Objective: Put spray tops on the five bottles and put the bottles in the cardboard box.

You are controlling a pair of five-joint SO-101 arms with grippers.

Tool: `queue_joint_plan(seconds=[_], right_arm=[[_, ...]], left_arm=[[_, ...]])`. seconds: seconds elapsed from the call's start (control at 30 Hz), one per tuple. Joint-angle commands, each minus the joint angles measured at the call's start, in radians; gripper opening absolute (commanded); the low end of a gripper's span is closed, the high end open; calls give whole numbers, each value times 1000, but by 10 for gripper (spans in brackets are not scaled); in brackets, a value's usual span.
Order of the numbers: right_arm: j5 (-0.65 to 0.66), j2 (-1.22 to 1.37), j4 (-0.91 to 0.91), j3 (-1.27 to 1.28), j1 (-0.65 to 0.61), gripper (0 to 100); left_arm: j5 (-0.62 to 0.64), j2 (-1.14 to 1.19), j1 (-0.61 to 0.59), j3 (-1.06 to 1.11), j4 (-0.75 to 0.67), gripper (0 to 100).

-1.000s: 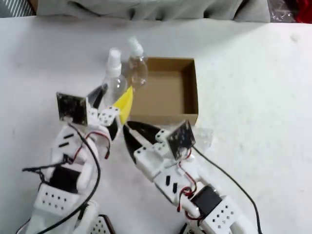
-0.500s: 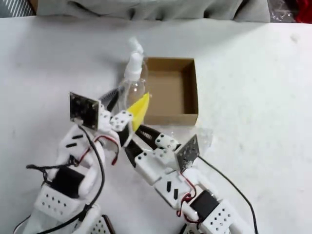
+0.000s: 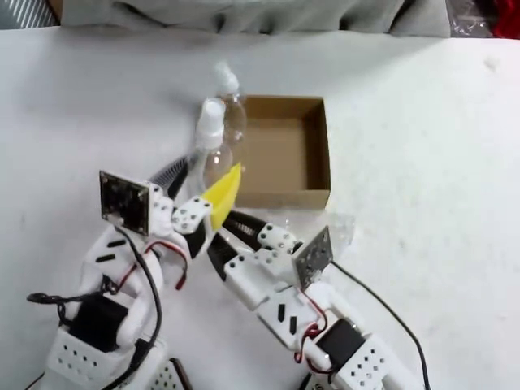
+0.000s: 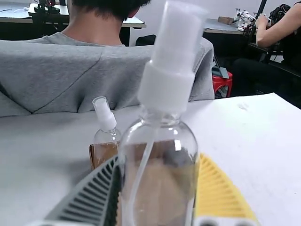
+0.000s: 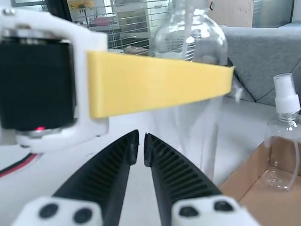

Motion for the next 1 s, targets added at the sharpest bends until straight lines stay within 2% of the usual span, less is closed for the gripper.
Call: queue_joint_plan(seconds=[0.0, 0.2, 0.5, 0.57, 0.73, 0.87, 0.97], right_arm=[[3, 2, -18, -8, 36, 15], [5, 2, -18, -8, 48, 15], [5, 2, -18, -6, 61, 15], [5, -7, -10, 6, 61, 15], [46, -8, 56, 6, 62, 15], [166, -8, 145, -15, 64, 15], [176, -8, 243, -58, 111, 15]], left_arm=[[6, -84, 18, -74, 57, 31], [6, -119, 18, -72, 117, 31], [5, -114, 8, -66, 97, 31], [5, -111, -4, -51, 41, 31], [6, -77, -64, 55, -215, 31], [11, 76, -102, 57, -356, 31], [12, 228, -124, 57, -522, 31]])
